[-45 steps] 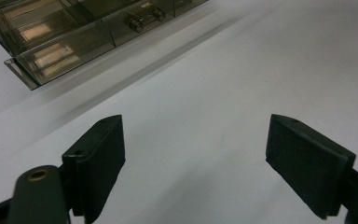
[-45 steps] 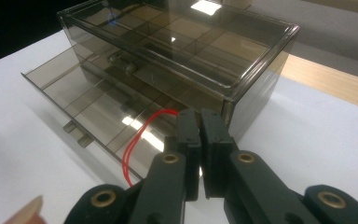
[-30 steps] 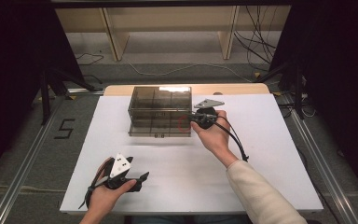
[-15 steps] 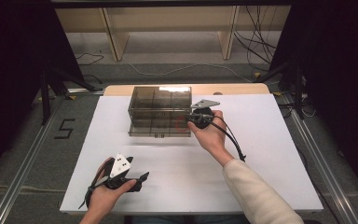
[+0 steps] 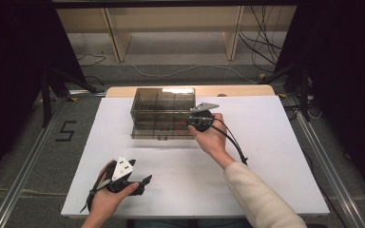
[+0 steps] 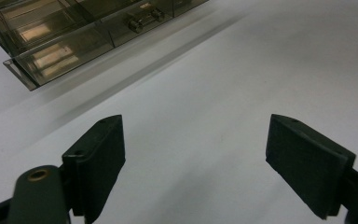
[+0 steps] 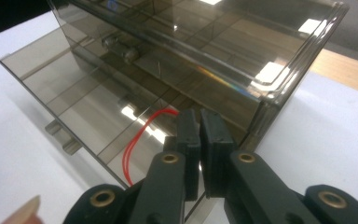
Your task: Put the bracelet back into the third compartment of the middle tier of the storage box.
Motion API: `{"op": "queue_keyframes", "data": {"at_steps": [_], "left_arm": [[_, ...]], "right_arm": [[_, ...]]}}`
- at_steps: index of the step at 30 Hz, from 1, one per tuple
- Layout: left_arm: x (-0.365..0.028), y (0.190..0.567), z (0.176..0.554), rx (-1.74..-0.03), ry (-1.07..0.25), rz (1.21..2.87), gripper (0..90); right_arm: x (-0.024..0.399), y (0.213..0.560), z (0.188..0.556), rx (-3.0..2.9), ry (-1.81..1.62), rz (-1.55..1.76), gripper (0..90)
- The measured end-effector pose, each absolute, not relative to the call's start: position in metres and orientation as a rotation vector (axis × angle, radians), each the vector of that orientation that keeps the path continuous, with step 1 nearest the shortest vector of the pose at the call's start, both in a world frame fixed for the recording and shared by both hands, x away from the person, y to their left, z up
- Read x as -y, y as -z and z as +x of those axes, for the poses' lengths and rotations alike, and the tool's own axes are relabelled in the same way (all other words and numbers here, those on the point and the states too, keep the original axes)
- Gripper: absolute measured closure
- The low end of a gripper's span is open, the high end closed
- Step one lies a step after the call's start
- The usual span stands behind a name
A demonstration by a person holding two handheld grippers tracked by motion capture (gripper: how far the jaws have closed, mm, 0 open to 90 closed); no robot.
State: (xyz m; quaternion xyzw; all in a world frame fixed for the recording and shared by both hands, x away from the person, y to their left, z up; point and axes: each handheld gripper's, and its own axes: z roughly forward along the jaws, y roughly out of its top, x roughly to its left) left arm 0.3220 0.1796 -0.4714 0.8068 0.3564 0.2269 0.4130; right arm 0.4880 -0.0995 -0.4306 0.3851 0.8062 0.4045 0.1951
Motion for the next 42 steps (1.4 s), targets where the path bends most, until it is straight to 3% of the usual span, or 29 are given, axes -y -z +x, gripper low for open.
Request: {"op": "queue_keyframes", "data": {"at_steps": [24, 42], "left_arm": [[-0.1792, 0.4717, 0.3222, -0.894, -0.567, 2.03, 19.5], [-0.1792, 0.4718, 0.3222, -0.895, -0.568, 2.03, 19.6]], "right_arm": [[0.0943, 0.4399, 0.4922, -2.307, -1.079, 1.036, 86.2], [0.0993, 0.4342, 0.4892, -2.317, -1.093, 1.041, 78.0]]}}
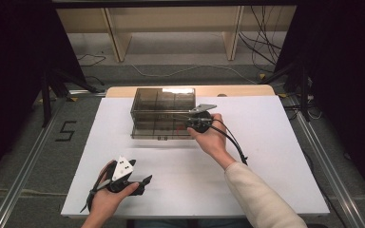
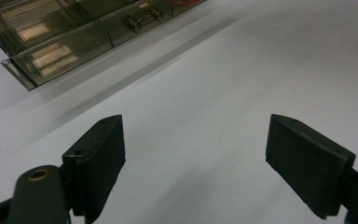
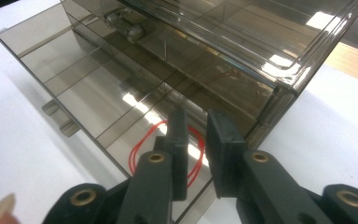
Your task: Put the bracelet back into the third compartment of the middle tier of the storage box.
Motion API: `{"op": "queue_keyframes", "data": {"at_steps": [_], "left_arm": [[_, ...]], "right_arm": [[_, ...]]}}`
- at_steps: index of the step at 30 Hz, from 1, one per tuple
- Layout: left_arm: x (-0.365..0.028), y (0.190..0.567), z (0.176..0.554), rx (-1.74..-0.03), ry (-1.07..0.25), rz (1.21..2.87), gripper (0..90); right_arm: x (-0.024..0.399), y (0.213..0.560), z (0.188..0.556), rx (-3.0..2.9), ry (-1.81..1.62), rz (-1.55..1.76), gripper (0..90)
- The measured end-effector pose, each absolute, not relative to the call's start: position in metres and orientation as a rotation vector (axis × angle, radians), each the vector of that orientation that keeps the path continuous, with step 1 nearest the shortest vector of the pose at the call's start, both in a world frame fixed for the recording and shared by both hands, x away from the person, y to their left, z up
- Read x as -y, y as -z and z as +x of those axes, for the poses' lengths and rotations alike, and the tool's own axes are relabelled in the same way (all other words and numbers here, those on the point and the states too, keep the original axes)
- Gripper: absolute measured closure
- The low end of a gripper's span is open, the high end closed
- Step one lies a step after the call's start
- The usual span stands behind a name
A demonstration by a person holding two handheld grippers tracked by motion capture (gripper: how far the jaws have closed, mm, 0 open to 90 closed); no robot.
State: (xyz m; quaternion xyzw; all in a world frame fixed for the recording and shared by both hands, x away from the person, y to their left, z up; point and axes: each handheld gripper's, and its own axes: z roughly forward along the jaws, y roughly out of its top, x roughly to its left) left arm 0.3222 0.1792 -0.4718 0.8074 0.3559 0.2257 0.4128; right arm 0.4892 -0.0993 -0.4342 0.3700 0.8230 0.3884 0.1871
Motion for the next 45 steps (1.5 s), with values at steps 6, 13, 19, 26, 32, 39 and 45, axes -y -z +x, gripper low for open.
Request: {"op": "queue_keyframes", "data": {"at_steps": [6, 13, 19, 26, 32, 39, 45], "left_arm": [[-0.179, 0.472, 0.322, -0.896, -0.568, 2.03, 19.6], [-0.18, 0.472, 0.322, -0.901, -0.572, 2.028, 19.6], [-0.18, 0.473, 0.322, -0.907, -0.569, 2.028, 19.6], [-0.181, 0.473, 0.322, -0.909, -0.573, 2.032, 19.6], [-0.181, 0.473, 0.322, -0.914, -0.571, 2.03, 19.6], [-0.18, 0.474, 0.323, -0.919, -0.569, 2.033, 19.6], [-0.18, 0.475, 0.323, -0.925, -0.566, 2.033, 19.5]], "right_arm": [[0.104, 0.429, 0.485, -2.324, -1.099, 1.029, 73.1], [0.115, 0.422, 0.477, -2.338, -1.119, 1.002, 65.3], [0.13, 0.417, 0.47, -2.331, -1.125, 1.001, 59.7], [0.15, 0.413, 0.463, -2.319, -1.1, 1.007, 52.1], [0.168, 0.413, 0.458, -2.305, -1.045, 1.041, 44.0], [0.189, 0.415, 0.453, -2.287, -1.05, 1.059, 35.7], [0.209, 0.417, 0.445, -2.284, -1.043, 1.078, 34.2]]}}
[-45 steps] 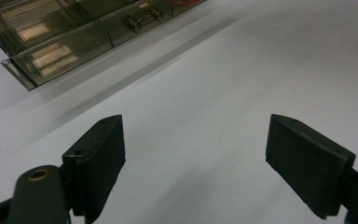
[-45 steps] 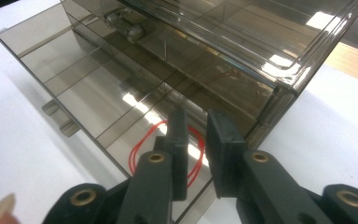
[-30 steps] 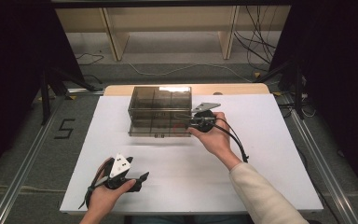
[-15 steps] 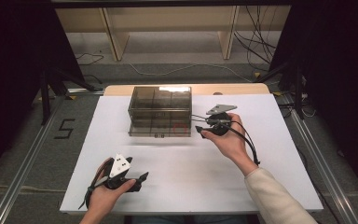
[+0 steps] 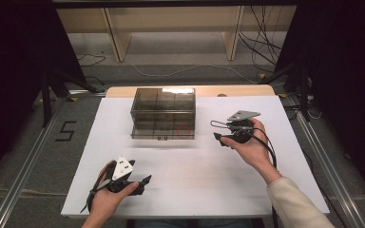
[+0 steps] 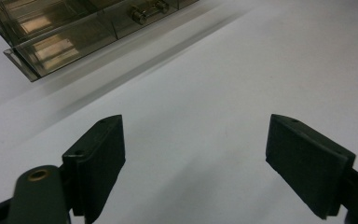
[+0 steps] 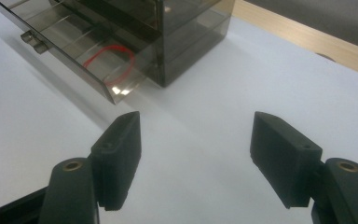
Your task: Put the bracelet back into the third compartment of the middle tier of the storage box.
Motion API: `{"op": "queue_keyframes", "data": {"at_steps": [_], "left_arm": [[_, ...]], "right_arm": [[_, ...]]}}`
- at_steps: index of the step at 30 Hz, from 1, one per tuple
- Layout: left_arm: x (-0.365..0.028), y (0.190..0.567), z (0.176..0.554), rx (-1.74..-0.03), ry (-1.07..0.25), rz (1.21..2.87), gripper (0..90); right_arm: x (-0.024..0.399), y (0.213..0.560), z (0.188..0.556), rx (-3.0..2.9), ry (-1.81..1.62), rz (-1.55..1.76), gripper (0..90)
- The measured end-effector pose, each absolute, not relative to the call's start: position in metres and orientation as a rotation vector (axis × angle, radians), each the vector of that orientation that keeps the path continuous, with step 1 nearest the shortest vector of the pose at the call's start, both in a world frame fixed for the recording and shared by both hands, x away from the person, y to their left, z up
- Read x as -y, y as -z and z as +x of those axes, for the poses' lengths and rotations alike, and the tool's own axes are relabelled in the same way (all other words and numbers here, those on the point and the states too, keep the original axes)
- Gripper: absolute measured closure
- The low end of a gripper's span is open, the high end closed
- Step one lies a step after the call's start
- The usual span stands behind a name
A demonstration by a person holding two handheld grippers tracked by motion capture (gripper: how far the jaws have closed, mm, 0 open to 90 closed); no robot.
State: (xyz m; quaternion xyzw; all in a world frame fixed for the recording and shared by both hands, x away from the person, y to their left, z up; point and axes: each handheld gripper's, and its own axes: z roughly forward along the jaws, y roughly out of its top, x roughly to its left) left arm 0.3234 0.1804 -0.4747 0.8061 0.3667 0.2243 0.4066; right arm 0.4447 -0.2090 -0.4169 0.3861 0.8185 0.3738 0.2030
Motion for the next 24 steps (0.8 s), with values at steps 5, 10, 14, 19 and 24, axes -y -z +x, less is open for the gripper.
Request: {"op": "queue_keyframes", "data": {"at_steps": [5, 10, 14, 19, 24], "left_arm": [[-0.181, 0.475, 0.323, -0.925, -0.568, 2.033, 19.5], [-0.181, 0.475, 0.324, -0.926, -0.567, 2.035, 19.5], [-0.181, 0.475, 0.324, -0.925, -0.569, 2.035, 19.5], [-0.181, 0.475, 0.324, -0.926, -0.571, 2.035, 19.5], [-0.181, 0.475, 0.323, -0.922, -0.572, 2.041, 19.5]], "right_arm": [[0.226, 0.419, 0.436, -2.286, -1.028, 1.093, 34.3], [0.243, 0.423, 0.427, -2.284, -1.029, 1.109, 34.2], [0.257, 0.428, 0.418, -2.273, -1.03, 1.136, 34.2], [0.272, 0.435, 0.406, -2.273, -1.047, 1.146, 34.0], [0.283, 0.444, 0.39, -2.267, -1.075, 1.139, 33.5]]}}
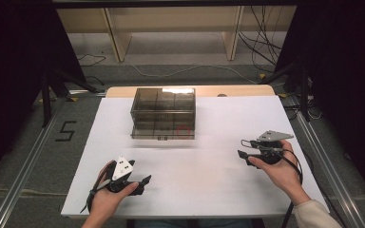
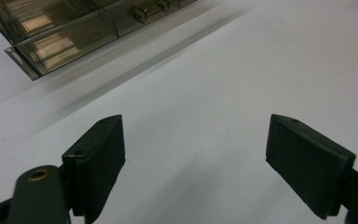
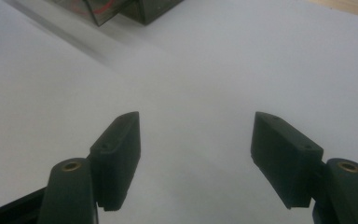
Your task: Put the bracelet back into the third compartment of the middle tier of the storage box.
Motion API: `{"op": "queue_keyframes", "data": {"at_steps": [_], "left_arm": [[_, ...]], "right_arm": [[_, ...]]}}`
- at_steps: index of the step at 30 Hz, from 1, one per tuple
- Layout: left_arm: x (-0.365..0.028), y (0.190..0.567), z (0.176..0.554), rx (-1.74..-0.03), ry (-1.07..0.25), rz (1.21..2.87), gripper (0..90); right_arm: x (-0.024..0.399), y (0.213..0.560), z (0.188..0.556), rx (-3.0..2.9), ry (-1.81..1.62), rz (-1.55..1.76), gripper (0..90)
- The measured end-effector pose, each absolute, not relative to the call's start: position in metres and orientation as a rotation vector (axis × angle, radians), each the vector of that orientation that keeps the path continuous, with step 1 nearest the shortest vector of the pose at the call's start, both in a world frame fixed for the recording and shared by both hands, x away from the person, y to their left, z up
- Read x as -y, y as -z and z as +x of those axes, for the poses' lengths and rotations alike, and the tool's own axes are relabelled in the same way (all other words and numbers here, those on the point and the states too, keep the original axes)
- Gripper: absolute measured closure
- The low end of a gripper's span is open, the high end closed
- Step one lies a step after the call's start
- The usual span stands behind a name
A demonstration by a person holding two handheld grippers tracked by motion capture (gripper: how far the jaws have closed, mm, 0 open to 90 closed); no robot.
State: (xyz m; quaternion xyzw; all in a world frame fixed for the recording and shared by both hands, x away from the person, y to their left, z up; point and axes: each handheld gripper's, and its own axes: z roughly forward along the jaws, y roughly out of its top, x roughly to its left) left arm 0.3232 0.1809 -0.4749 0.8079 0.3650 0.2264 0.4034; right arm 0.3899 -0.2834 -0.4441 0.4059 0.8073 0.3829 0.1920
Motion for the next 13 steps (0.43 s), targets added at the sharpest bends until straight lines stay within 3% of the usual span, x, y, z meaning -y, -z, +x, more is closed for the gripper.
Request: {"op": "queue_keyframes", "data": {"at_steps": [13], "left_arm": [[-0.176, 0.474, 0.322, -0.894, -0.54, 2.038, 19.2]], "right_arm": [[0.309, 0.465, 0.351, -2.223, -1.122, 1.179, 33.2]]}}
